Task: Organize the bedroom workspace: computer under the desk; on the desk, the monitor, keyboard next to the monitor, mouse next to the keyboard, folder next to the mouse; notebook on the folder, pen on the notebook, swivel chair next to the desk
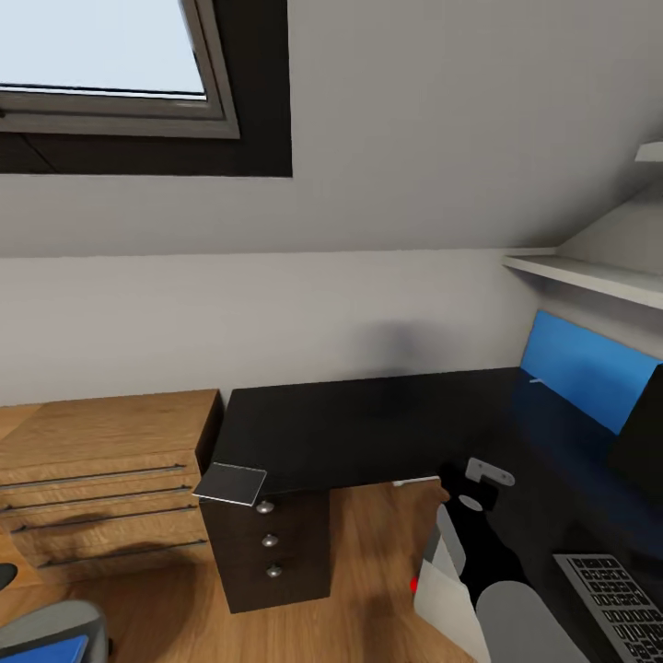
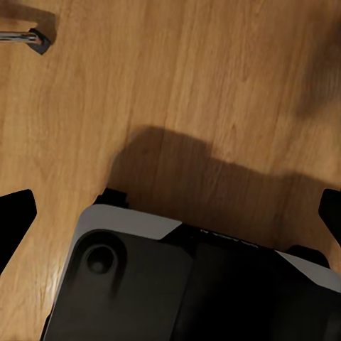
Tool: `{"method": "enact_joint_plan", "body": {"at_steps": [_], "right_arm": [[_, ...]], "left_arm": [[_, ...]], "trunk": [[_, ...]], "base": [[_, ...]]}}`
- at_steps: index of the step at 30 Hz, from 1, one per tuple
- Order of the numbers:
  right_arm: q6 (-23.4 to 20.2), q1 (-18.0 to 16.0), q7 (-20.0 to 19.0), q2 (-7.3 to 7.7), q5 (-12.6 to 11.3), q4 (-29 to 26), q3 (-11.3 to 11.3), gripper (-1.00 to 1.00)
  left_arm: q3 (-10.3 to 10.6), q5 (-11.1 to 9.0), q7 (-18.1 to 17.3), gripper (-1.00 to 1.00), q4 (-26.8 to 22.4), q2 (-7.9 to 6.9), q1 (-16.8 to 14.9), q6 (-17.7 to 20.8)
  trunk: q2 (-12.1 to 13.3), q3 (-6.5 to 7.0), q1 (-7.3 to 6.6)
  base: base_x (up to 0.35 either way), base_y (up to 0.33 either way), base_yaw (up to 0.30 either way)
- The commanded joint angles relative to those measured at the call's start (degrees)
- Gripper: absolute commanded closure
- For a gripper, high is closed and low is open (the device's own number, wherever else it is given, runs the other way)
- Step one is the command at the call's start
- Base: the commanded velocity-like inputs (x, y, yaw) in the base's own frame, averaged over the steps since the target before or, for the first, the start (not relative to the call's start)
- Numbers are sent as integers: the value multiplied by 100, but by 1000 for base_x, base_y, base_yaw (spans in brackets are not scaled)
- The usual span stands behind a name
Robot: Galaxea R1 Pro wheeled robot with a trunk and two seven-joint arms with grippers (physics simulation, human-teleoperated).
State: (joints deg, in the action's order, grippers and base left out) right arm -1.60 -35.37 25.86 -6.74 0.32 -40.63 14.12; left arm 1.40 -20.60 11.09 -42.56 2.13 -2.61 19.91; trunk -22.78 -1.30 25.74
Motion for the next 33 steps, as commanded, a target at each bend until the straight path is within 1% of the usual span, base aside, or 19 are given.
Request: {"method": "enact_joint_plan", "body": {"at_steps": [1,5,7,8,11,12,13,14,15,16,17,20,23,24,33], "right_arm": [[10,-5,11,-11,-19,-15,22,100],[31,-5,0,4,-33,42,55,100],[19,-11,-1,80,-273,182,145,100],[3,-15,-4,186,-441,221,182,100],[-79,-31,-13,605,-862,396,231,100],[-87,-38,-14,673,-910,458,235,100],[-113,-88,-17,874,-1010,687,242,100],[-122,-124,-17,937,-1034,773,243,100],[-139,-258,-34,1100,-1086,1025,246,100],[-137,-383,-72,1196,-1116,1223,249,100],[-130,-452,-88,1241,-1132,1327,255,100],[-94,-521,-86,1248,-1158,1413,271,100],[4,-526,-86,1246,-1164,1423,274,100],[73,-527,-89,1245,-1166,1428,287,100],[91,-527,-95,1245,-1168,1435,293,100]], "left_arm": [[13,-63,49,-100,-3,-2,-3,22],[7,-65,51,-100,10,-3,-3,20],[8,-63,51,-100,12,-2,-3,21],[10,-63,54,-100,15,-2,-3,21],[10,-66,58,-100,18,-2,-3,19],[10,-65,59,-100,19,-2,-3,20],[10,-64,59,-100,19,-2,-3,17],[10,-63,59,-100,19,-2,-3,15],[9,-65,64,-100,21,-1,-3,-39],[6,-66,68,-100,38,3,-3,-200],[13,-67,71,-100,105,9,-3,-390],[27,-59,69,-100,309,17,-3,-648],[29,-59,69,-100,342,22,-3,-679],[29,-58,63,-100,352,22,-3,-688],[27,-49,52,-100,353,24,-3,-694]], "trunk": [[-14,-14,4],[-14,-14,4],[-14,-14,4],[-14,-14,4],[-14,-14,4],[-14,-14,4],[-14,-14,4],[-14,-14,4],[-14,-14,4],[-14,-14,4],[-14,-14,4],[-14,-14,4],[-14,-14,4],[-14,-14,4],[-14,-14,4]], "base": [[0,0,-2],[0,0,0],[0,0,0],[0,0,0],[0,0,0],[0,0,0],[0,0,0],[0,0,0],[0,0,0],[0,0,0],[0,0,0],[0,0,0],[0,0,-2],[0,0,-206],[0,0,-250]]}}
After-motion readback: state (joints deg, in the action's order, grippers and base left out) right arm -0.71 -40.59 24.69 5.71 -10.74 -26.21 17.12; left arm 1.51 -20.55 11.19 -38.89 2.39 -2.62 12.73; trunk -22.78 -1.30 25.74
